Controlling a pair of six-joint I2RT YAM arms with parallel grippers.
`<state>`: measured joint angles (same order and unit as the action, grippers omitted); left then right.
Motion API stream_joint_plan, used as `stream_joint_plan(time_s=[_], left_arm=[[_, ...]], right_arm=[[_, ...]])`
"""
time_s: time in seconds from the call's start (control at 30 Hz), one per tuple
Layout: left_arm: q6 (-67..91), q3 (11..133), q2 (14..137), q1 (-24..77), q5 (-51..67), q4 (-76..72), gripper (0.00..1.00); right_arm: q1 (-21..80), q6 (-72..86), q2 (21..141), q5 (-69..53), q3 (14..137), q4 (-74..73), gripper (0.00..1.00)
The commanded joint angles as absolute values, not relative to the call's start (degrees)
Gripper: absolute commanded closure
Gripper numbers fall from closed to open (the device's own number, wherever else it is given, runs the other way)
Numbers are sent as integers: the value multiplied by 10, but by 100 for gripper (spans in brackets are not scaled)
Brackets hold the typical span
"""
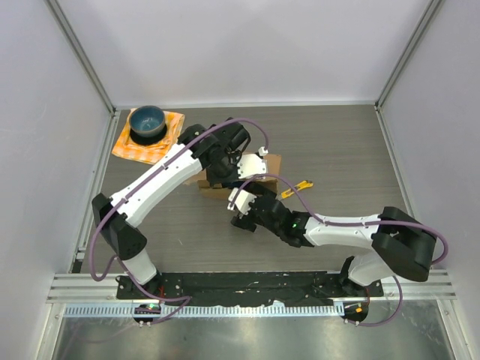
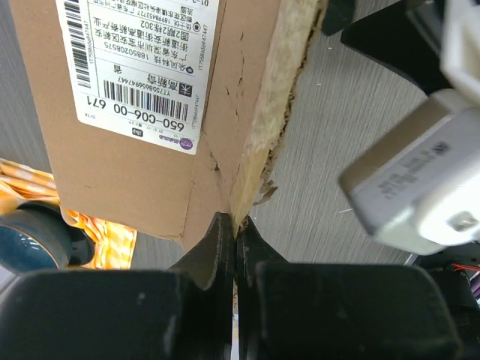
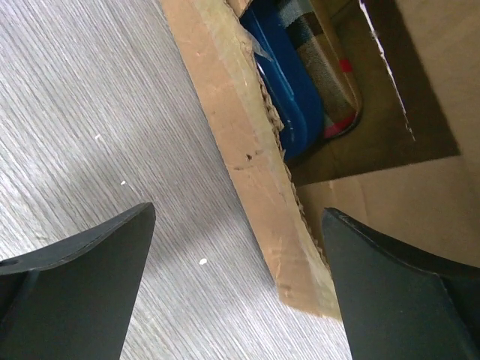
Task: Unpack the express box
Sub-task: Open the express box at the center of the board.
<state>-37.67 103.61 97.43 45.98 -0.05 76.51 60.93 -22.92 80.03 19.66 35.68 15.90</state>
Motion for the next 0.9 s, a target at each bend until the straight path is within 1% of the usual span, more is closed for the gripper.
stream_joint_plan(time_s=[0.0,0.03,0.13,0.17,0.23,0.27,0.3,0.33,0.37,0.6,0.67,0.87], left_arm=[[-374,1030,944,461,31,954,100],[-375,1030,944,461,31,954,100],[-374,1035,948,461,33,954,100],[-374,1040,953,462,33,954,100],[-372,1048,956,462,33,954,100],[-370,1055,959,461,33,954,100],[-368,1059,961,461,33,954,100],[-367,1062,963,461,33,954,100],[-366,1067,965,461,33,954,100],[-362,1098,983,461,19,954,100],[-361,1110,986,461,20,954,100],[-359,1131,985,461,17,953,100]], right_arm=[[597,-207,820,139,392,213,3],[597,-197,825,132,394,211,4],[598,-173,824,106,388,198,15],[598,-159,822,99,382,199,25],[598,-146,818,91,372,194,38],[598,-136,813,90,368,192,56],[598,-131,810,90,366,189,62],[598,-127,807,89,360,189,67],[598,-123,803,89,356,187,70],[614,-77,793,83,331,181,73],[623,-45,796,83,323,182,75],[635,54,831,107,314,183,78]])
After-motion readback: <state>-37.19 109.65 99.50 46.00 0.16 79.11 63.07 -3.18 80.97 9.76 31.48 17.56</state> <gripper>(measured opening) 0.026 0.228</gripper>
